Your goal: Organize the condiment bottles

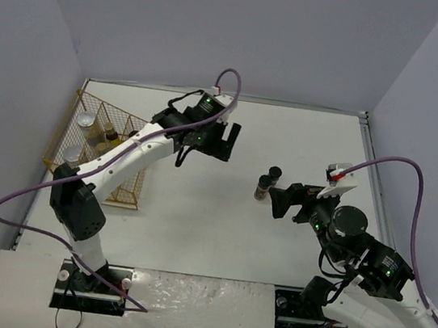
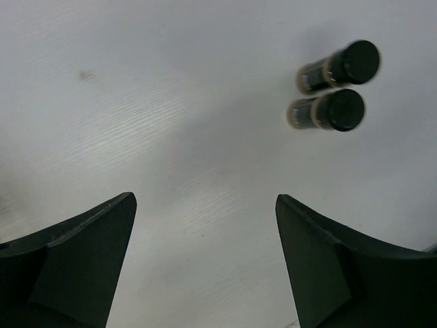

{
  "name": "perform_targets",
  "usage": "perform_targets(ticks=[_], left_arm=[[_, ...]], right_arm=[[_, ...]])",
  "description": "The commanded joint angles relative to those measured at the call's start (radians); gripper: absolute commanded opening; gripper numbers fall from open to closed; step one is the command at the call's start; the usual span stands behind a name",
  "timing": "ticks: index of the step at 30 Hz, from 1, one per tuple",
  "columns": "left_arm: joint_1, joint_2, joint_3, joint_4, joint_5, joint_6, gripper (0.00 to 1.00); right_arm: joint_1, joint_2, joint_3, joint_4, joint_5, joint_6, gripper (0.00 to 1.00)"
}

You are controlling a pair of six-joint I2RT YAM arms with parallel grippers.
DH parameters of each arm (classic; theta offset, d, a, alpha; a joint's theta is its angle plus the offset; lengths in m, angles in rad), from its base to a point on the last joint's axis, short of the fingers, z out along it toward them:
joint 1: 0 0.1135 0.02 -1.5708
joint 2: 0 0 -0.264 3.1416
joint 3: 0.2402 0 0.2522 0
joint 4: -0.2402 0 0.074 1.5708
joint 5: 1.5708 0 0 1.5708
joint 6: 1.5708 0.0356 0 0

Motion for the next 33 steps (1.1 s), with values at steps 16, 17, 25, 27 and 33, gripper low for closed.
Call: perform_targets(ticks=[16, 17, 25, 27, 33], left_arm=[[-0.242, 0.377, 0.294, 0.206, 0.056, 0.098, 0.78], [-0.242, 0.388, 0.306, 0.2, 0.051, 0.098, 0.77], [-0.261, 0.444, 0.336, 0.215, 0.011, 0.103, 0.67], [-0.261, 0.46, 0.348, 0.213, 0.005, 0.101, 0.65], [-0.262, 0.48, 0.353, 0.208, -0.019, 0.094, 0.53]], right_arm=[[-0.003, -0.079, 0.062, 0.054, 0.001, -0.005, 1.0], [-0.003, -0.083, 0.061, 0.054, 0.004, -0.004, 1.0], [-0.003, -0.104, 0.047, 0.053, 0.003, 0.015, 1.0], [-0.003, -0.105, 0.045, 0.052, -0.003, 0.016, 1.0], [-0.003, -0.108, 0.049, 0.049, -0.001, 0.011, 1.0]])
